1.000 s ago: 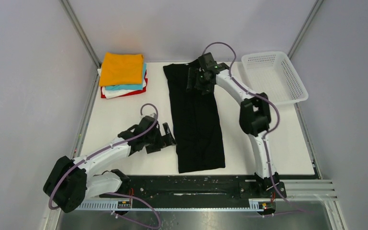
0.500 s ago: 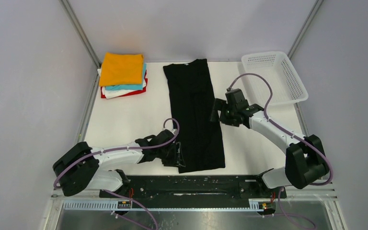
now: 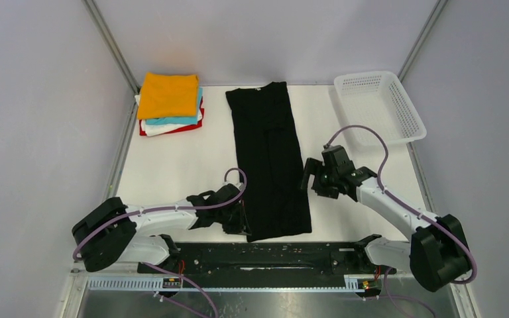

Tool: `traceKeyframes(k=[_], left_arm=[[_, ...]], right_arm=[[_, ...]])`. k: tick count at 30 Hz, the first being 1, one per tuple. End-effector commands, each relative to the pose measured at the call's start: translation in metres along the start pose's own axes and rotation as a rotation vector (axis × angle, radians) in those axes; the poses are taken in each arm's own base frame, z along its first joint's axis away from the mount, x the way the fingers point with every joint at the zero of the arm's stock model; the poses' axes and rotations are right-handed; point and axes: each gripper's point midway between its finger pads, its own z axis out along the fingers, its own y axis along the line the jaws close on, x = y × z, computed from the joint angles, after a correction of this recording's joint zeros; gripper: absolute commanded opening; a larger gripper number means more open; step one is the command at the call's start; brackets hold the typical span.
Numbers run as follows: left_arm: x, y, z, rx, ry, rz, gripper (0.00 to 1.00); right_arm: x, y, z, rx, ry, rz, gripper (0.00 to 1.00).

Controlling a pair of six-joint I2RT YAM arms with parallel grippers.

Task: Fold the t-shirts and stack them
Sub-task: Grab the bottom of the folded rectangular tshirt with both arms

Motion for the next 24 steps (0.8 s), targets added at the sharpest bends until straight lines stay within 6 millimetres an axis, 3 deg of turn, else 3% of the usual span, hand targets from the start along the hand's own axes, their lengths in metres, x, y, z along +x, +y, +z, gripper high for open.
traceKeyframes(k=[1, 4, 7, 11, 20, 24], left_arm=[[0.004, 0.028, -0.008, -0.119, -0.024, -0.007, 0.0], [0.0, 0.027, -0.016, -0.12, -0.055, -0.004, 0.0], [-0.001, 0.029, -0.022, -0.135, -0.067, 0.004, 0.0], [-0.001, 0.029, -0.024, -0.122, -0.08, -0.001, 0.0], [-0.001, 0.032, -0.026, -0.129, -0.091, -0.011, 0.0], [-0.001, 0.033, -0.026, -0.125, -0.093, -0.018, 0.0]], right_arm=[[0.065, -0.022, -0.013, -0.014, 0.188, 0.031, 0.88], [0.104, -0.031, -0.019, -0.045, 0.295, 0.045, 0.85], [0.124, -0.017, -0.02, -0.137, 0.341, 0.047, 0.82], [0.133, 0.001, -0.017, -0.195, 0.373, 0.031, 0.73], [0.153, -0.016, -0.008, -0.06, 0.394, 0.011, 0.5], [0.16, -0.019, -0.004, -0.061, 0.405, 0.012, 0.31]])
